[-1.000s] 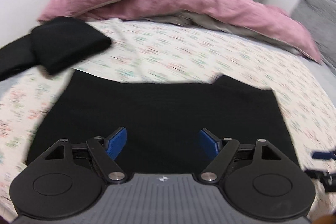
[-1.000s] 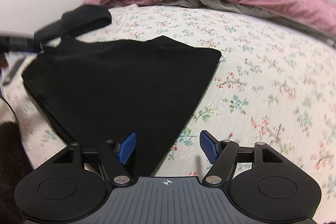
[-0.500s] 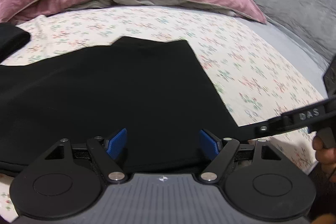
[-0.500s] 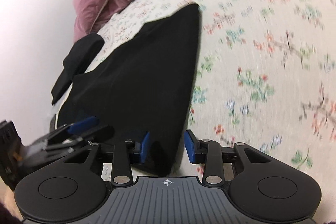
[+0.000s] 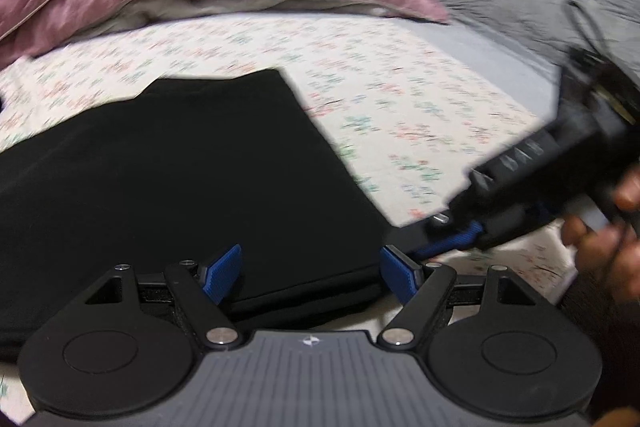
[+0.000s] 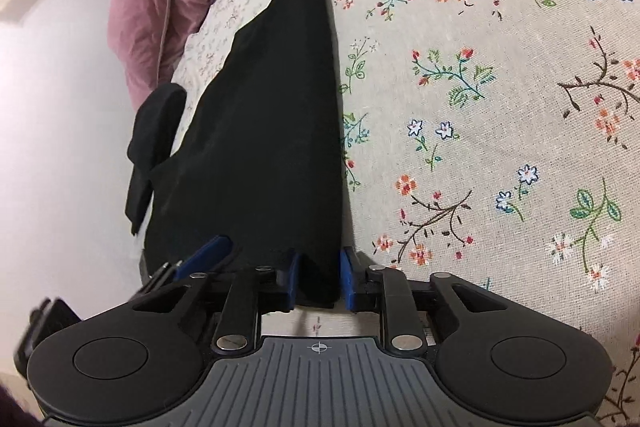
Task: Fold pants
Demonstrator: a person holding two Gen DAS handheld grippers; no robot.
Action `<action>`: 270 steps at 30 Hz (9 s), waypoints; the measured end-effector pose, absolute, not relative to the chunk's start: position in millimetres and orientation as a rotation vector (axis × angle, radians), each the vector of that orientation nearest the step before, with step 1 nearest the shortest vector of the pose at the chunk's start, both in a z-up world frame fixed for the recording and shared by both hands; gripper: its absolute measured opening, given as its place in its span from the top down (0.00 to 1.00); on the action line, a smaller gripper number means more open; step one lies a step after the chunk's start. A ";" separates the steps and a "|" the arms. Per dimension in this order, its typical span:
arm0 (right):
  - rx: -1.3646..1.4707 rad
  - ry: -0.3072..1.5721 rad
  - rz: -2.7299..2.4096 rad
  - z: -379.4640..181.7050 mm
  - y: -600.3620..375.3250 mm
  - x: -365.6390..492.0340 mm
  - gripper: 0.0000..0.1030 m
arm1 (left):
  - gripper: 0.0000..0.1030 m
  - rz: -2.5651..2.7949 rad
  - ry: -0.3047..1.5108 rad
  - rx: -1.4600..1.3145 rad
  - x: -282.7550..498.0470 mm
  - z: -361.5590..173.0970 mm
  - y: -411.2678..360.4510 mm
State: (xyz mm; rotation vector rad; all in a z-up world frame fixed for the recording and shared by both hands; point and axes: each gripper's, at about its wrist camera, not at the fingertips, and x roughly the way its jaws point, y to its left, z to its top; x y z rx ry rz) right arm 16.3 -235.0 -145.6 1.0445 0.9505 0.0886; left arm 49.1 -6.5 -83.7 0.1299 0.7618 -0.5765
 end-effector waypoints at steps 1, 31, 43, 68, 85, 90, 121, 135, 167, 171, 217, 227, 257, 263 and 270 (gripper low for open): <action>1.061 0.948 0.094 -144.4 -236.5 16.8 0.82 | 0.13 -0.611 0.742 0.140 46.0 -82.1 -8.5; 0.937 0.820 0.069 -132.8 -279.9 123.9 0.57 | 0.77 -0.443 0.762 0.062 56.1 -91.7 -48.2; 1.009 0.732 -0.075 -131.7 -311.5 206.1 0.91 | 0.78 -0.431 0.793 0.006 48.5 -78.2 -54.9; 1.018 0.645 -0.229 -41.4 -401.9 47.6 0.92 | 0.79 -0.729 0.840 -0.350 6.9 -42.8 -90.3; 0.866 0.744 -0.033 7.1 -245.1 207.0 0.92 | 0.79 -0.348 0.664 -0.715 -0.3 -41.6 78.3; 0.807 0.813 -0.002 -8.0 -187.4 251.9 0.92 | 0.79 -0.239 0.653 -0.781 -5.5 -47.4 110.7; 0.422 0.864 0.020 -28.2 -161.7 161.9 0.46 | 0.58 -0.154 0.922 -0.271 133.8 -71.7 118.0; 0.407 0.889 -0.061 -61.0 -186.9 88.6 0.46 | 0.76 -0.095 0.781 -0.132 129.7 -37.5 115.3; 0.912 0.643 0.047 -134.7 -209.7 115.3 0.90 | 0.61 -0.328 0.831 -0.681 179.4 -114.0 162.5; 0.866 0.616 0.056 -113.2 -219.6 111.3 0.91 | 0.62 -0.393 0.803 -0.689 190.1 -99.6 134.6; 0.425 0.685 -0.357 -35.2 -300.9 23.3 0.20 | 0.00 -0.213 0.837 -0.045 147.2 -58.7 -51.2; 0.270 0.706 -0.409 -29.6 -247.8 -9.9 0.06 | 0.00 -0.120 0.885 -0.077 99.2 -45.3 -73.2; 0.083 0.701 -0.390 -1.8 -198.2 -13.8 0.00 | 0.00 -0.068 0.857 0.003 71.1 -26.3 -91.0; 0.090 0.703 -0.402 -1.8 -200.3 -15.1 0.00 | 0.00 -0.068 0.861 0.005 70.2 -26.6 -91.5; 0.090 0.703 -0.406 -1.7 -200.2 -15.6 0.00 | 0.00 -0.077 0.864 0.015 69.2 -26.9 -93.6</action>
